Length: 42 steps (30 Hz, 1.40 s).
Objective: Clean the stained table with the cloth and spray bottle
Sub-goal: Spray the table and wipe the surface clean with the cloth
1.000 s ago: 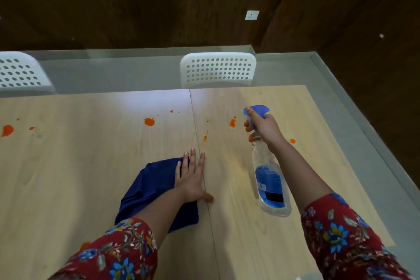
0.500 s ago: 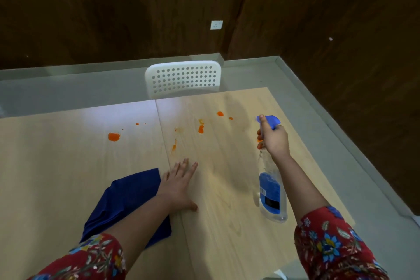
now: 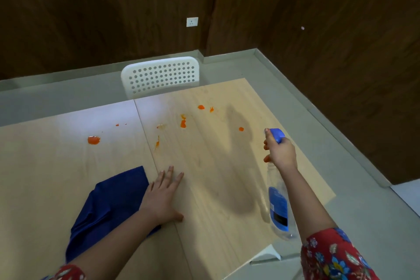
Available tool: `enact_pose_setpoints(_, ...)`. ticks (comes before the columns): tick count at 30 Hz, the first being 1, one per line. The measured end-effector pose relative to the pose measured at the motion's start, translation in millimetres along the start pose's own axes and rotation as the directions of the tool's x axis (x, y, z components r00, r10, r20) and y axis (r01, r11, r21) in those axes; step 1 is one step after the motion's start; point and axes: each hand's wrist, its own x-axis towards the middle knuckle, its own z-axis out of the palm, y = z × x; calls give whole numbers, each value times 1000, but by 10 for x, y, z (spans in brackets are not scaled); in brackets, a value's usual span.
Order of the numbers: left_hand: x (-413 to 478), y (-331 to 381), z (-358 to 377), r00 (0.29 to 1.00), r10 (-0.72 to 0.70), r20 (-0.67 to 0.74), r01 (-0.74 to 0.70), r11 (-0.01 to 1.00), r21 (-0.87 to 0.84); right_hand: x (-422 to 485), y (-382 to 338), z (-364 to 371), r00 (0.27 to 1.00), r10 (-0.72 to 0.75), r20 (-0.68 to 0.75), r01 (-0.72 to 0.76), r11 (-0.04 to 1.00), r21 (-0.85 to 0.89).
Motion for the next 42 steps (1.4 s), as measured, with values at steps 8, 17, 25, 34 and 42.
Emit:
enact_pose_setpoints(8, -358, 2, 190, 1000, -12, -4, 12, 1000, -5, -566, 16, 30, 980, -113, 162, 75, 972, 223)
enact_pose_setpoints(17, -518, -3, 296, 998, -18, -63, 15, 999, -47, -1162, 60, 123, 927, -175, 333, 102, 969, 225)
enact_pose_setpoints(25, -537, -17, 273, 998, -3, -66, -1, 998, -56, -1476, 244, 146, 836, -180, 518, 133, 983, 126)
enact_pose_setpoints(34, -489, 5, 258, 1000, 13, -13, -13, 1000, -1, -1252, 532, -171, 967, -89, 238, 78, 995, 57)
enact_pose_setpoints(42, -455, 2, 270, 1000, 7, 18, -7, 1000, 5, -985, 687, -417, 998, 9, -68, -14, 997, -75)
